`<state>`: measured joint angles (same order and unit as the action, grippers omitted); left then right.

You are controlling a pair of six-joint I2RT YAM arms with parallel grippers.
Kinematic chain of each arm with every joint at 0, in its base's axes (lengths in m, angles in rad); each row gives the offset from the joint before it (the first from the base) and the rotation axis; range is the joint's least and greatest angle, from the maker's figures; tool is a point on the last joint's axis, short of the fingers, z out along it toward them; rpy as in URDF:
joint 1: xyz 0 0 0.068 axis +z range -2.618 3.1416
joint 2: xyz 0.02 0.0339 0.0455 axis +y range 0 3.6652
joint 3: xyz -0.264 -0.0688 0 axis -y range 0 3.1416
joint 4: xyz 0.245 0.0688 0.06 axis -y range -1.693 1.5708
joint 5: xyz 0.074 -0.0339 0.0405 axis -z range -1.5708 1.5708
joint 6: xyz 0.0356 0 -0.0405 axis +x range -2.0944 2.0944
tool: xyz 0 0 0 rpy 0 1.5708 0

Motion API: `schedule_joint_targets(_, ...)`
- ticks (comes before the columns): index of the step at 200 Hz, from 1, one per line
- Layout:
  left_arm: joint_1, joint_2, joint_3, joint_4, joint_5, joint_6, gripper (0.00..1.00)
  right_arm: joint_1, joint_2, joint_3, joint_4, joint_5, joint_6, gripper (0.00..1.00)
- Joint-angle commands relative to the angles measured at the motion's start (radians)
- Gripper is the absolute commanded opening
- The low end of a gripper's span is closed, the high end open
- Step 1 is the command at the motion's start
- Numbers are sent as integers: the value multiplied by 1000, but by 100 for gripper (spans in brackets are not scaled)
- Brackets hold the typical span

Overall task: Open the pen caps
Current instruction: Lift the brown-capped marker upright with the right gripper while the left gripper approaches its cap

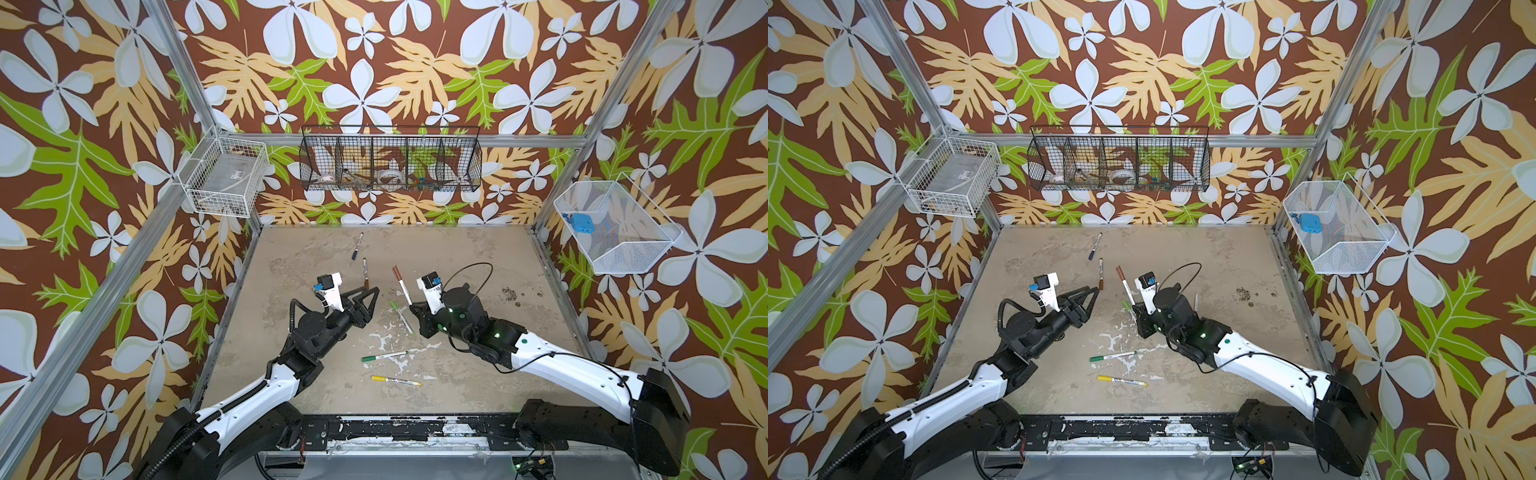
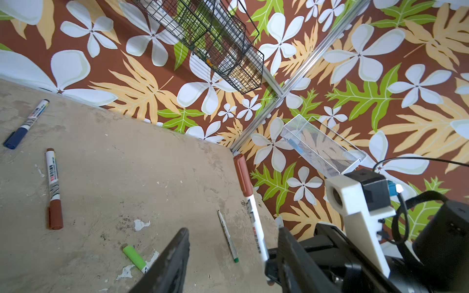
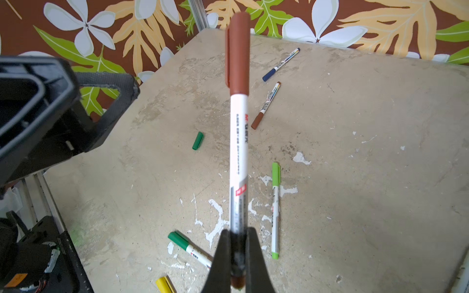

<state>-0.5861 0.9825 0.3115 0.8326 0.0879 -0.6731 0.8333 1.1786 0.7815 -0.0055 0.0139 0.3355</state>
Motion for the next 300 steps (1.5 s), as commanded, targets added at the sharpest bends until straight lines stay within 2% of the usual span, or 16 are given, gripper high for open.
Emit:
schedule_joint_targets(1, -1, 26, -71, 269, 85, 16, 57, -2, -53, -80, 137, 25, -48, 0)
schedule_joint_targets(26, -1, 41, -76, 286, 154, 44, 57, -1, -101, -154, 215, -21, -67, 0)
schedule_joint_targets(74, -1, 4, -111, 286, 171, 86, 57, 1, -164, -246, 328, -114, -78, 0)
schedule_joint_targets(137, -1, -17, -118, 301, 188, 81, 57, 3, -181, -284, 395, -205, -84, 0)
schedule_joint_targets(212, -2, -26, -116, 320, 239, 68, 55, 13, -166, -298, 421, -355, -146, 0)
schedule_joint_targets(255, -1, -7, -115, 340, 257, 69, 45, 30, -110, -276, 416, -405, -158, 0)
schedule_joint_targets(300, -1, -8, -118, 347, 262, 63, 40, 36, -92, -272, 422, -422, -167, 0)
